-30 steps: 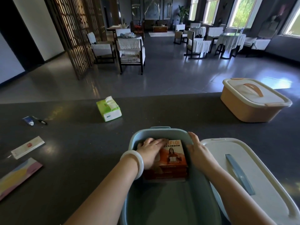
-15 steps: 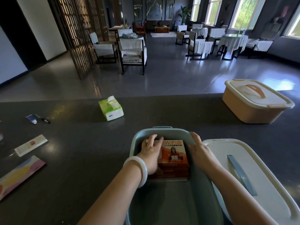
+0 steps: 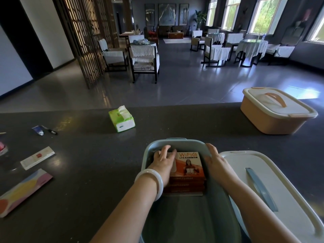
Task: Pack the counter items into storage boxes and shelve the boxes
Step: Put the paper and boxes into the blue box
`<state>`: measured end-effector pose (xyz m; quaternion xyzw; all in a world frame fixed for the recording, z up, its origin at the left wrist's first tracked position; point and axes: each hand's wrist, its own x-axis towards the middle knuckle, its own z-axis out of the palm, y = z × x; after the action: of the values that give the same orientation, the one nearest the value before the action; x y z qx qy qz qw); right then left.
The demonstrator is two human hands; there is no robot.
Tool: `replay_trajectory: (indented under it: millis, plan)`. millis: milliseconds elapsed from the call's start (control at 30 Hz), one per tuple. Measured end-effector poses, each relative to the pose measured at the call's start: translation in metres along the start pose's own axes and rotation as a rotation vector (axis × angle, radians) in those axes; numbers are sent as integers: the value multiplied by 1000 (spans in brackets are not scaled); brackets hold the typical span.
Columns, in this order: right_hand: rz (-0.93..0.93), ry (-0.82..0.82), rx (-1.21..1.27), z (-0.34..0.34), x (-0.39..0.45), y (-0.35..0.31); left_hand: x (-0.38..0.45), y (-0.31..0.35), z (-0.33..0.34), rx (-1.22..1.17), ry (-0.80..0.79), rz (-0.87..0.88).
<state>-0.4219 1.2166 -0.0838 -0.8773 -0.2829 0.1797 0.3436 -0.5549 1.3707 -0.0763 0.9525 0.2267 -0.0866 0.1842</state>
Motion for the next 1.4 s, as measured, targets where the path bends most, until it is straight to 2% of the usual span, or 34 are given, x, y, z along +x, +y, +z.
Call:
replay_trajectory:
  millis: [400, 900, 1000, 1100, 1167, 1200, 1300, 1333, 1400]
  plan:
    - [-12, -3, 38, -2, -3, -3, 2, -3, 2, 0, 57, 31]
    - [-11, -15, 27, -2, -2, -2, 0, -3, 4, 86, 38, 36]
    - [-24, -19, 11, -2, -2, -3, -6, -2, 2, 92, 126, 84]
    - [-26, -7, -3, -1, 0, -1, -16, -8, -2, 19, 344, 122]
    - [-23, 1, -8, 1, 0, 0, -22, -19, -2, -5, 485, 60]
    - [-15, -2, 0, 1, 0, 0, -25, -26, -1, -23, 499, -2]
    - [-2, 2, -41, -2, -6, -8, -31, -41, 3, -313, 298, -167]
    - [-33, 66, -122, -4, -8, -10, -31, -43, 4, -422, 244, -185]
    - [-206, 277, -305, -3, -15, -14, -30, -42, 4, -462, 209, -185]
